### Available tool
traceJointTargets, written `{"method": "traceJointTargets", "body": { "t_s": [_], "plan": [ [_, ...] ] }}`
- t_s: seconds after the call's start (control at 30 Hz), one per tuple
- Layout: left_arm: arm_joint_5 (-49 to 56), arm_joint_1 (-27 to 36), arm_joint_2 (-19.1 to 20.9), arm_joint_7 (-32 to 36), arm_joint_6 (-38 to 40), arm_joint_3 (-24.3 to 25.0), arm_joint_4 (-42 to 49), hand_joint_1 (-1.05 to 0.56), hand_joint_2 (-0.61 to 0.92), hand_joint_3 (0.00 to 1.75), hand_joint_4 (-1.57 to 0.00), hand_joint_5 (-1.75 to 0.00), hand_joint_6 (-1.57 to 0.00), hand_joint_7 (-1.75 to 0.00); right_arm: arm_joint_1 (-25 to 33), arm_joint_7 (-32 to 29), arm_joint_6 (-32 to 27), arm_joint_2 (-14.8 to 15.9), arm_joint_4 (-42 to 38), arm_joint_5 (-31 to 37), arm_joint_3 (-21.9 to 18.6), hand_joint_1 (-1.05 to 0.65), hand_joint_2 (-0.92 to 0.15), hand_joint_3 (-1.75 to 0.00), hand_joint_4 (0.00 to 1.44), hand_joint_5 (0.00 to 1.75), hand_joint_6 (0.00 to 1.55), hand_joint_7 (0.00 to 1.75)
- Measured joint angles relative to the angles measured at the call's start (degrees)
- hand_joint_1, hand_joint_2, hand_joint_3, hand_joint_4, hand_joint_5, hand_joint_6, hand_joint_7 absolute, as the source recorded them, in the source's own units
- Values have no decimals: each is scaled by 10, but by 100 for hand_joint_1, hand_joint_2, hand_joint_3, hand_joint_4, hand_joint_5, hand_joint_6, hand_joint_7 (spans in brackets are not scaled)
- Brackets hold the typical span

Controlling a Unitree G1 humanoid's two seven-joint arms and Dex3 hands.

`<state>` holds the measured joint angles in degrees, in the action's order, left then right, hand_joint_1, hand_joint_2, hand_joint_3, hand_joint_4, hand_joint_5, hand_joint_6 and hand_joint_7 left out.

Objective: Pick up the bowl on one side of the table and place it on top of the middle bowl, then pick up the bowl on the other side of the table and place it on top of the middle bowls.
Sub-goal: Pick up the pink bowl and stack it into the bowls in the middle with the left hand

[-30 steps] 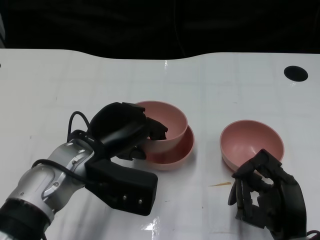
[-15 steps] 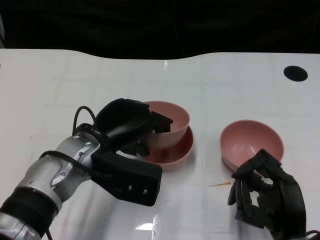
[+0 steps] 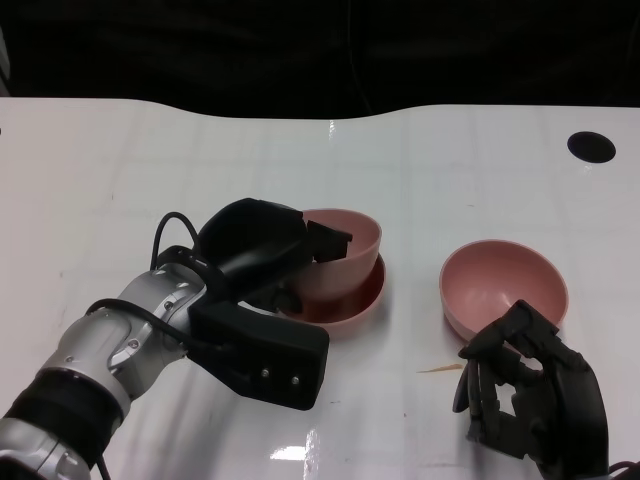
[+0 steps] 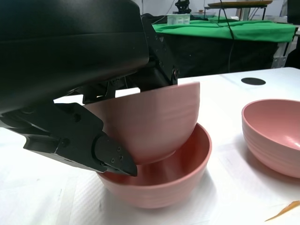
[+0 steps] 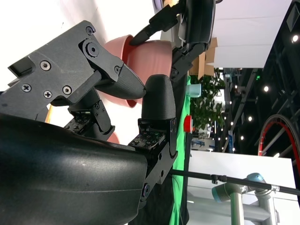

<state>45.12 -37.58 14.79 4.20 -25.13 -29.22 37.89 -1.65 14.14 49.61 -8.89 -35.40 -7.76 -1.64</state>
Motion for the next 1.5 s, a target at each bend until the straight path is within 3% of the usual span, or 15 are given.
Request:
{"method": "traceJointTargets", "body": {
  "t_s": [0.1, 0.23, 0.27, 0.3, 0.4, 0.47, 0.53, 0.6, 0.67, 0.93, 1.5],
  "plan": [
    [0, -4, 0, 0, -2, -2, 9, -5, 92, 1, -67, -168, -107, -48, -3, 4, 13, -4, -11, 0, 4, -7, -51, -133, 92, 175, 69, 164],
    [1, -10, 0, 0, -1, -4, 20, -6, 92, 4, -64, -174, -84, -103, -3, -1, 19, -6, -13, 4, 9, -11, -50, -128, 91, 175, 70, 163],
    [1, -11, 0, 0, -1, -6, 22, -6, 92, 4, -64, -174, -81, -108, -3, -4, 19, -7, -13, 5, 10, -11, -51, -127, 91, 175, 70, 163],
    [3, -13, 0, 0, -1, -8, 24, -7, 92, 3, -63, -175, -84, -101, -3, -5, 19, -7, -13, 6, 11, -11, -51, -127, 91, 175, 70, 162],
    [6, -19, 0, 6, -4, -15, 30, -12, 92, 2, -77, -139, -106, -45, -3, -2, 20, -7, -13, 2, 14, -12, -51, -127, 91, 175, 71, 162],
    [6, -20, 0, 7, -8, -19, 34, -20, 92, 7, -88, -90, -112, -16, -4, 0, 20, -7, -13, 0, 14, -13, -51, -126, 91, 175, 72, 161],
    [6, -20, 1, 6, -9, -22, 36, -30, 92, 15, -96, -31, -102, -3, -3, 1, 20, -7, -13, -1, 14, -13, -53, -123, 91, 175, 73, 159],
    [5, -20, 3, 1, -10, -25, 35, -37, 92, 17, -92, -11, -92, -1, -3, 1, 20, -7, -12, -1, 14, -13, -54, -122, 91, 175, 73, 158],
    [5, -20, 6, -5, -10, -26, 35, -46, 92, 19, -84, -4, -83, 0, -3, 1, 20, -7, -11, -1, 14, -13, -53, -122, 91, 175, 73, 158],
    [2, -16, 14, -12, -11, -26, 25, -61, 92, 26, -67, 0, -76, 0, -3, -3, 26, -7, -13, 2, 14, -13, -53, -124, 91, 175, 74, 157],
    [5, -4, 22, -6, -5, -26, -1, -65, 92, 26, -67, 0, -77, 0, -4, -2, 31, -5, -15, 1, 13, -12, -52, -124, 92, 175, 74, 157]
  ]
}}
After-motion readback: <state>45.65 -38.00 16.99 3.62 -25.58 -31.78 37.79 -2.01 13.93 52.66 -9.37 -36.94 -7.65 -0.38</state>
